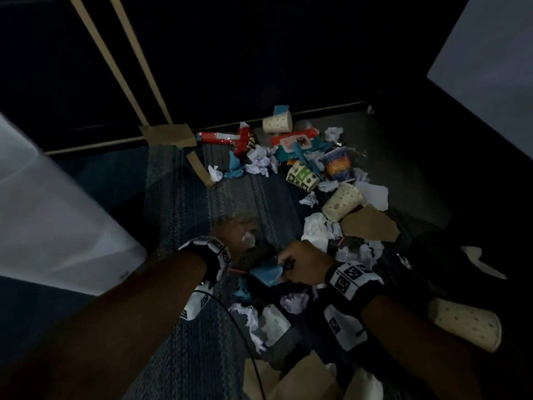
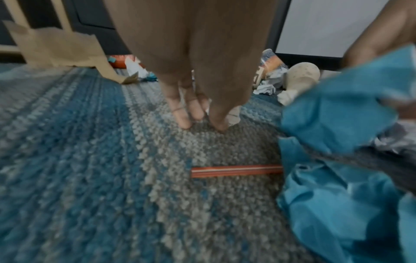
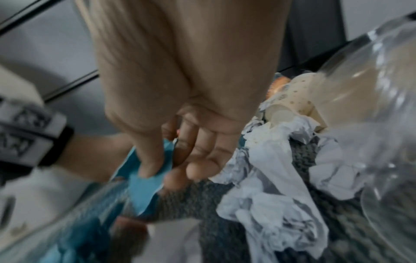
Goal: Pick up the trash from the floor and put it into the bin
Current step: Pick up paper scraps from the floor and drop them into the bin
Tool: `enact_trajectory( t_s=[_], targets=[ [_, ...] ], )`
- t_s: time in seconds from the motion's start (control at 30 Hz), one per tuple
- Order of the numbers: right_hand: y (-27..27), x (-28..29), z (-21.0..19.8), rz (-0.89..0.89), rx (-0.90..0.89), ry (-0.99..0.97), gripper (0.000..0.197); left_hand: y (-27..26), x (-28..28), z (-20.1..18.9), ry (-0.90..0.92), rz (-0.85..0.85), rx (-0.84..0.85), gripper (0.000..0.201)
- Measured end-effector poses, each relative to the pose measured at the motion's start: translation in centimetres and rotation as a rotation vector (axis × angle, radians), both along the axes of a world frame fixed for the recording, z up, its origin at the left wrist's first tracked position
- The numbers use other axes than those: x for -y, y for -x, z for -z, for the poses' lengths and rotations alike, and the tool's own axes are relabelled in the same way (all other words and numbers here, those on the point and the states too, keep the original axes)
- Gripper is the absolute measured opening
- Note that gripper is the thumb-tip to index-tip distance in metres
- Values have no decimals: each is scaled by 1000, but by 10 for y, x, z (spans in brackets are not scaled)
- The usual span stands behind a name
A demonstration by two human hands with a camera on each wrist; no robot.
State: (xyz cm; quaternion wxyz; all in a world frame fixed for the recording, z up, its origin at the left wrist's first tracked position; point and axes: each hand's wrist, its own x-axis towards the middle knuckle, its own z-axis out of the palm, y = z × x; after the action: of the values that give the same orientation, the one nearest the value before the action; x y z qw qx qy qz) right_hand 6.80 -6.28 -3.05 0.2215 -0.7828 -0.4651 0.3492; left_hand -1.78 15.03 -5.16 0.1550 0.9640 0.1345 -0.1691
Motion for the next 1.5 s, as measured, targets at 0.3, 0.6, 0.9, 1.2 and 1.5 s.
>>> enact_trajectory(
  t_s=[0.3,0.6,0.9,1.2,1.5],
  targets=[
    [-8,9,0,235,20,-209,14,-5,8,-15,45,-61,11,16],
    [-5,-27,-27,463,-2,-438,19,21,1,-94,97,-243,412,19],
    [40,-105,-91,355,-132,-757,21,77,-27,-157,-23,-337,787,34],
    [111,-184,-166,17,45,-821,63,144,-46,-228,-487,-565,919,81],
    [172,-234,-203,-298,131,-853,65,207,-72,-252,-567,-945,654,78]
  ],
)
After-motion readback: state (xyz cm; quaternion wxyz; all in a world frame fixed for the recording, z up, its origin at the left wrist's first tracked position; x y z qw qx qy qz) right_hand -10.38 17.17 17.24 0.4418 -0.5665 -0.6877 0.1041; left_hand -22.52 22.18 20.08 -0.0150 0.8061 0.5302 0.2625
